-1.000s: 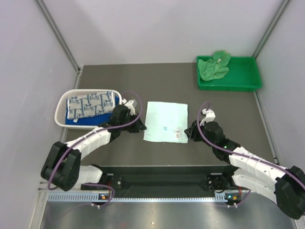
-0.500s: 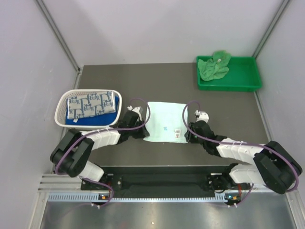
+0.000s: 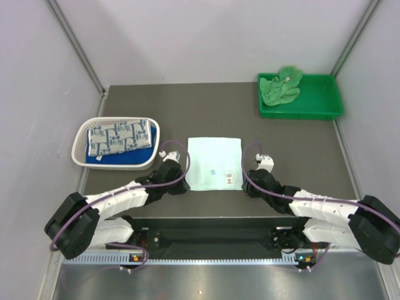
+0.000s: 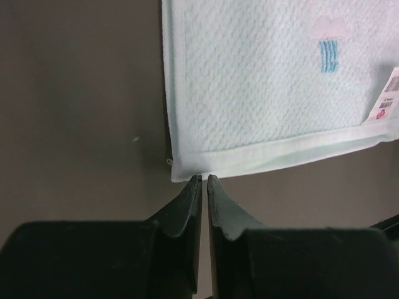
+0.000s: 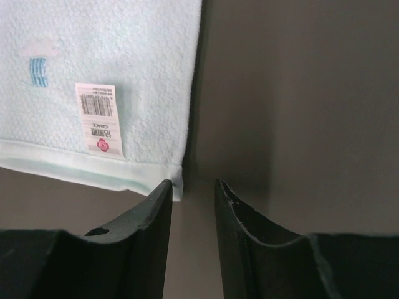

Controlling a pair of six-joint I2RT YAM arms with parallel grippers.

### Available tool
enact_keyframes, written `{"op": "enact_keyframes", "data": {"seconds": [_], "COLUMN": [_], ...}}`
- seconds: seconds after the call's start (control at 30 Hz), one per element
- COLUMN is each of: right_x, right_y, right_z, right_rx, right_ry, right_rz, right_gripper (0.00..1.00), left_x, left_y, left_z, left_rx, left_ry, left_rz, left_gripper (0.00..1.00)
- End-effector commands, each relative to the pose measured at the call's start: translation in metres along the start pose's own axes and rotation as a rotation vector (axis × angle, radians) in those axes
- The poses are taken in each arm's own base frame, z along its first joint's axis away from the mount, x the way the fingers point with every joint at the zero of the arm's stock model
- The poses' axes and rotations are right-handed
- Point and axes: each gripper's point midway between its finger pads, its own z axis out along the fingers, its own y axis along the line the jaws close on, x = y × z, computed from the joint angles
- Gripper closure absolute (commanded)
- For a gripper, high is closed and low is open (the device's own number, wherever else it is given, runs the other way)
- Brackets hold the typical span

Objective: Fold and stack the towels
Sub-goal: Fold the towel

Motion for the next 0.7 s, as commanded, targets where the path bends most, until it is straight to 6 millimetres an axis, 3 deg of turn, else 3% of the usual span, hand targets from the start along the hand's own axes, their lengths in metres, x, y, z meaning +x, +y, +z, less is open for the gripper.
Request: {"op": "enact_keyframes", "data": {"seconds": [0.0, 0.1, 0.13, 0.2, 0.23, 0.27, 0.3, 0.33, 0.37, 0.4, 0.43, 0.47, 0.5, 0.53, 0.57, 0.63, 0.67], "right_x": [-0.004, -0.022, -0.038, -0.055, -0.074, -0.088, -0.091, -0.113, -0.126, -0.122, -0.145, -0.151, -0.145, -0.162, -0.174, -0.182, -0.194], "right_y": [-0.006, -0.003, 0.006, 0.008, 0.019, 0.019, 0.028, 0.045, 0.049, 0.060, 0.079, 0.090, 0.096, 0.112, 0.122, 0.135, 0.146], "right_z": [-0.010, -0.013, -0.015, -0.014, -0.017, -0.015, -0.012, -0.011, -0.008, 0.002, 0.002, 0.006, 0.022, 0.024, 0.029, 0.048, 0.051], "right_rx": [0.025, 0.035, 0.025, 0.032, 0.007, 0.001, -0.048, -0.111, -0.139, -0.192, -0.253, -0.308, -0.330, -0.378, -0.416, -0.467, -0.515], "right_ry": [-0.030, -0.070, -0.093, -0.112, -0.145, -0.167, -0.149, -0.192, -0.207, -0.157, -0.200, -0.187, -0.138, -0.159, -0.185, -0.179, -0.207], "right_rz": [0.021, -0.007, -0.007, -0.032, -0.024, -0.013, -0.031, -0.016, -0.008, -0.028, -0.018, -0.011, -0.011, 0.001, 0.013, 0.068, 0.105], "right_gripper": [0.66, 0.62, 0.61, 0.61, 0.62, 0.63, 0.66, 0.68, 0.71, 0.79, 0.83, 0.89, 0.92, 0.95, 0.96, 0.98, 1.00], "left_x": [0.005, -0.015, -0.022, -0.054, -0.064, -0.087, -0.097, -0.106, -0.117, -0.133, -0.134, -0.157, -0.164, -0.157, -0.178, -0.177, -0.194], "left_y": [0.001, -0.010, -0.015, -0.031, -0.036, -0.051, -0.056, -0.062, -0.063, -0.082, -0.080, -0.088, -0.091, -0.092, -0.100, -0.102, -0.106], "left_z": [-0.008, -0.014, -0.016, -0.023, -0.024, -0.030, -0.031, -0.024, -0.020, -0.021, -0.003, 0.000, 0.008, 0.027, 0.031, 0.056, 0.059], "left_rx": [-0.014, -0.019, -0.019, -0.014, -0.020, 0.000, 0.003, 0.011, 0.010, 0.064, 0.056, 0.077, 0.095, 0.128, 0.179, 0.241, 0.270], "left_ry": [0.007, -0.029, -0.043, -0.128, -0.147, -0.198, -0.220, -0.228, -0.233, -0.241, -0.209, -0.244, -0.239, -0.174, -0.208, -0.155, -0.179], "left_rz": [-0.019, 0.012, 0.020, 0.042, 0.053, 0.070, 0.083, 0.096, 0.103, 0.107, 0.118, 0.109, 0.107, 0.110, 0.094, 0.089, 0.085], "left_gripper": [0.87, 0.82, 0.82, 0.79, 0.78, 0.78, 0.77, 0.78, 0.79, 0.79, 0.82, 0.83, 0.87, 0.90, 0.93, 0.97, 1.00]}}
